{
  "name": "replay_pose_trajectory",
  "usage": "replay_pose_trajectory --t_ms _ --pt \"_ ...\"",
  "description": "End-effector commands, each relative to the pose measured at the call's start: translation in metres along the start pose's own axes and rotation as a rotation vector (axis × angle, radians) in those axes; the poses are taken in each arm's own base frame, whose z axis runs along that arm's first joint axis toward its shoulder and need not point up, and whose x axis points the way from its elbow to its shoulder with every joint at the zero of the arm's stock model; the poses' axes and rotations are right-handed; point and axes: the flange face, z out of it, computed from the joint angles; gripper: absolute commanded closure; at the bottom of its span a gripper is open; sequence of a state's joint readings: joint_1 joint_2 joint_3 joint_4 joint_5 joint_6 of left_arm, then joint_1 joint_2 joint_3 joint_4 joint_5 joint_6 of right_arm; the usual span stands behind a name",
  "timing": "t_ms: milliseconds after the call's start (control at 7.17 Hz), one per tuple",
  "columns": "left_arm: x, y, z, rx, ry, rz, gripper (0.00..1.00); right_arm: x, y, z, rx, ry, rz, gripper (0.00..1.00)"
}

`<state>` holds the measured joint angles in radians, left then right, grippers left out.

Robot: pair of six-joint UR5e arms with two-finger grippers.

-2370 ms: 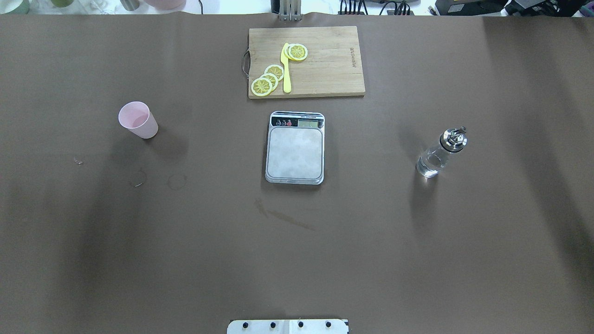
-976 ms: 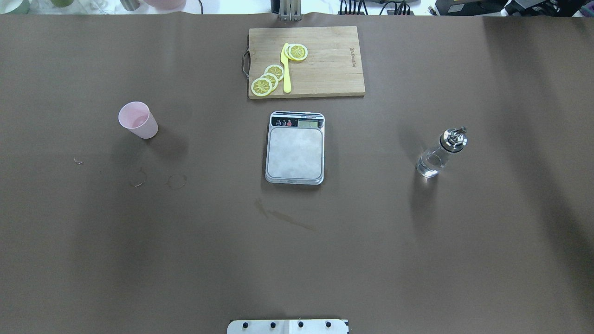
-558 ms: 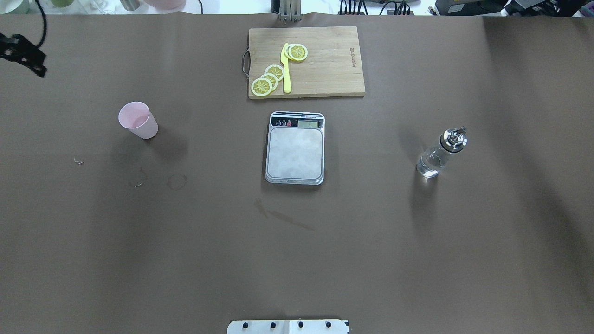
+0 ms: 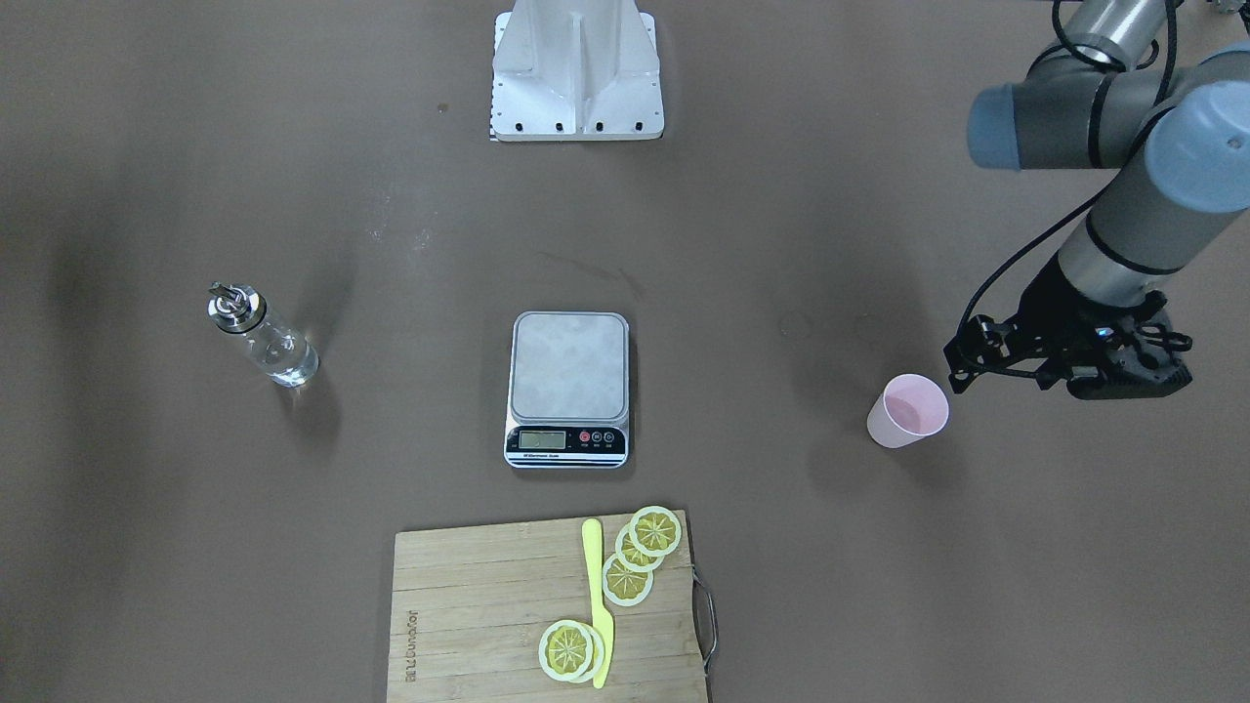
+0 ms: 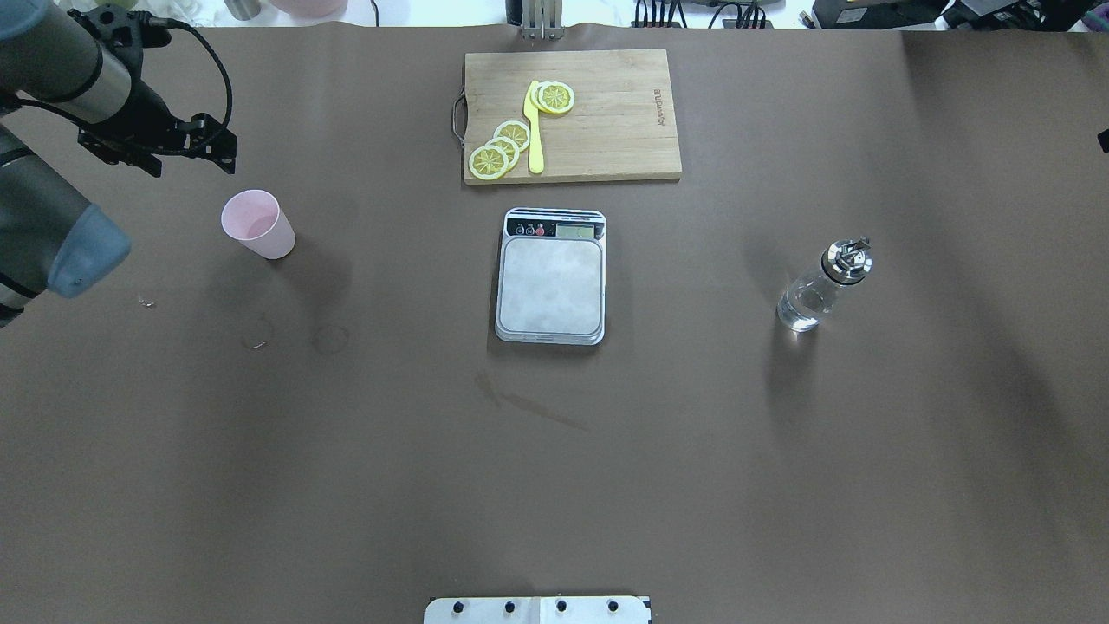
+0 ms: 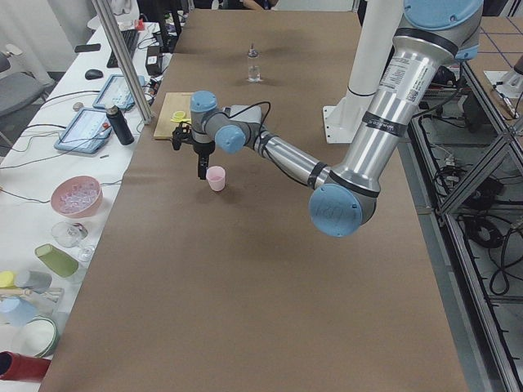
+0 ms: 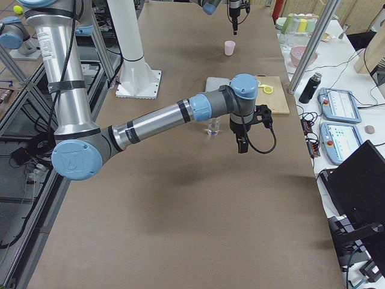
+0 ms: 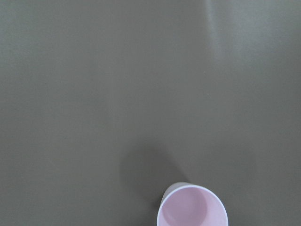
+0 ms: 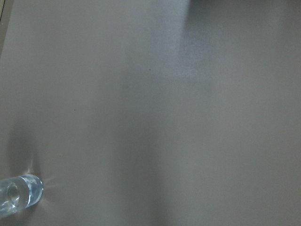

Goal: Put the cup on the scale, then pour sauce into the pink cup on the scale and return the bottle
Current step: 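Reach the left gripper to the pink cup and grasp it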

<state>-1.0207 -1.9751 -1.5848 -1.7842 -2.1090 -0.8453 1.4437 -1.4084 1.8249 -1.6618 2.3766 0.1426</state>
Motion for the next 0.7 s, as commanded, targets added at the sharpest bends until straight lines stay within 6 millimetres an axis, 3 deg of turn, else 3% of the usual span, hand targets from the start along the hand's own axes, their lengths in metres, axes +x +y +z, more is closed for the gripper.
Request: replay_pose_trajectory --t_ms 0,279,418,558 --pt "0.003 0.01 0.042 -0.01 -0.002 -0.001 0.03 -0.004 -0.002 -0.003 0.008 -0.001 0.014 0.0" --pt "0.006 0.015 0.058 -0.012 0.015 0.005 0.12 -0.01 -0.006 -0.005 0.014 0.0 0.018 0.0" --pt "0.009 0.018 0.057 -0.014 0.023 0.009 0.31 -0.011 -0.007 -0.003 0.01 -0.001 0.015 0.0" --pt "0.006 0.022 0.058 -0.018 0.022 0.009 0.6 -0.012 -0.007 -0.004 0.012 -0.002 0.011 0.0"
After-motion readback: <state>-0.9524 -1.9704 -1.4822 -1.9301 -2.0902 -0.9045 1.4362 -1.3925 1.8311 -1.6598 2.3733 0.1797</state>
